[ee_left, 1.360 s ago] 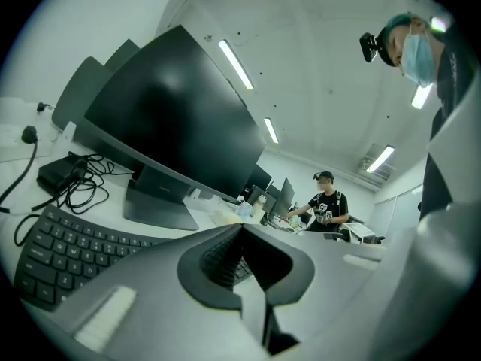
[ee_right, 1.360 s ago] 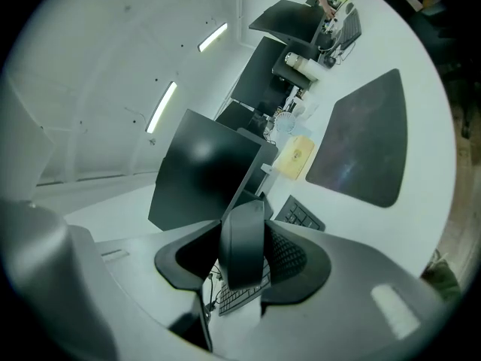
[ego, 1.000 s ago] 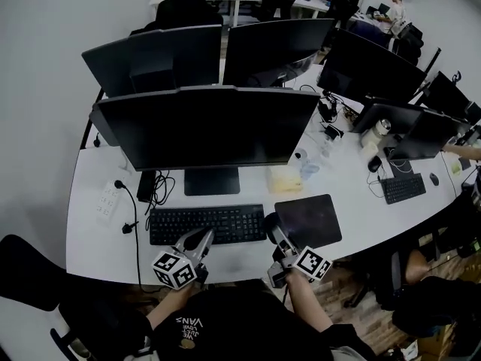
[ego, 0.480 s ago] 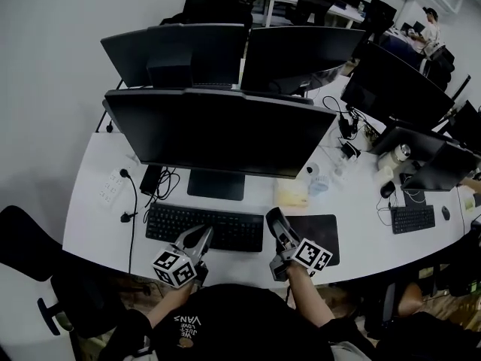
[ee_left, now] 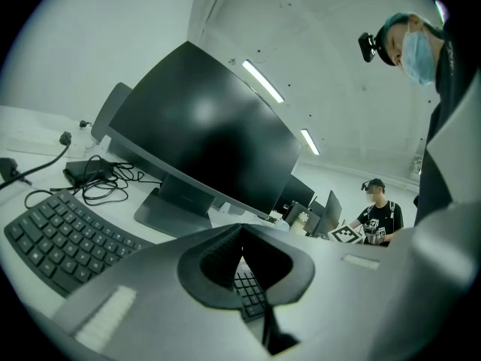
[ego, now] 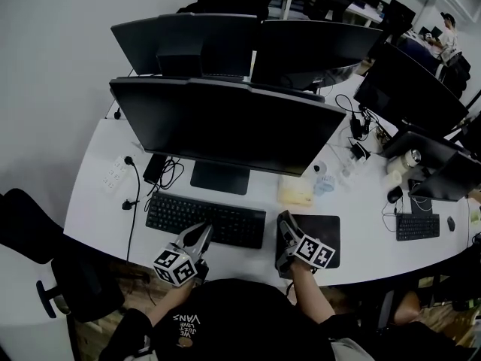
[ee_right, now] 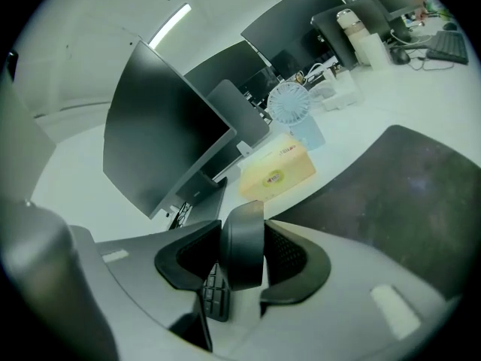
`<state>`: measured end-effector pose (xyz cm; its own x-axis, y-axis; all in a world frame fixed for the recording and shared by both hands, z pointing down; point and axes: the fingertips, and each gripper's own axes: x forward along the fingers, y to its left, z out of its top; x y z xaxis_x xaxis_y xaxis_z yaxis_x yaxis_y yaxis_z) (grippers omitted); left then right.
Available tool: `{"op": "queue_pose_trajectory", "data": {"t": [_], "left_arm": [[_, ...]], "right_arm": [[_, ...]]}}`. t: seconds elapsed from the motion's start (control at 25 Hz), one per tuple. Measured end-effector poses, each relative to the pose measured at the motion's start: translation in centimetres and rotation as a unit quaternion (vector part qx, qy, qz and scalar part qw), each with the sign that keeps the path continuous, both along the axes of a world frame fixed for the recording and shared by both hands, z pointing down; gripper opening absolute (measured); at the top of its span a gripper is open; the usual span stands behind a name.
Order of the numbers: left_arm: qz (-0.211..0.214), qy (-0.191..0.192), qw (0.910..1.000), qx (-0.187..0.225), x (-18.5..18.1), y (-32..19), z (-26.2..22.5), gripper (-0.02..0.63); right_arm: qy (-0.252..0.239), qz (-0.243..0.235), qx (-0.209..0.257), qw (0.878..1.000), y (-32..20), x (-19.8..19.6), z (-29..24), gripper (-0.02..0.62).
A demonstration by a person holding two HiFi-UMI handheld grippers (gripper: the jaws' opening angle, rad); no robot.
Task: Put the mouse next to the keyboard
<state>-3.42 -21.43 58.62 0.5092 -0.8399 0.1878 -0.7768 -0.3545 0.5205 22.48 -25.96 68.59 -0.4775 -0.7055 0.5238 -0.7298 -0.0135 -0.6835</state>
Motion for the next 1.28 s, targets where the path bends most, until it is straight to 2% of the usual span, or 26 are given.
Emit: {"op": "queue_pose_trajectory", "data": {"t": [0.28,0.4,0.64,0.8,1.08,1.28], "left_arm": [[0.01,0.001,0.9999,-0.004,0.8,0.1,0.2,0.002],[0.018,0.003,0.9998,-0.005,1.2,0.1,0.3,0.002],[0.03,0.005,0.9995,-0.007,1.5,0.3,0.3,0.002],[0.036,0.005,0.9993,-0.01,1.5,0.6,0.5,0.002],[0.053,0.004,0.9985,-0.014,1.7,0.8,0.5,0.002],[0.061,0.002,0.9981,-0.012,1.4,0.8,0.2,0.002]], "right_arm": [[-0.023,0.019,-0.007,1.0,0.1,0.7,0.8,0.179],[-0.026,0.029,-0.025,0.999,0.4,1.3,1.6,0.181],[0.018,0.032,-0.045,0.998,1.7,1.7,3.1,0.188],[0.083,0.027,-0.055,0.995,2.3,2.6,3.7,0.229],[0.141,0.015,-0.056,0.988,2.4,3.0,4.2,0.279],[0.174,0.003,-0.049,0.984,2.4,2.7,4.2,0.289]]}}
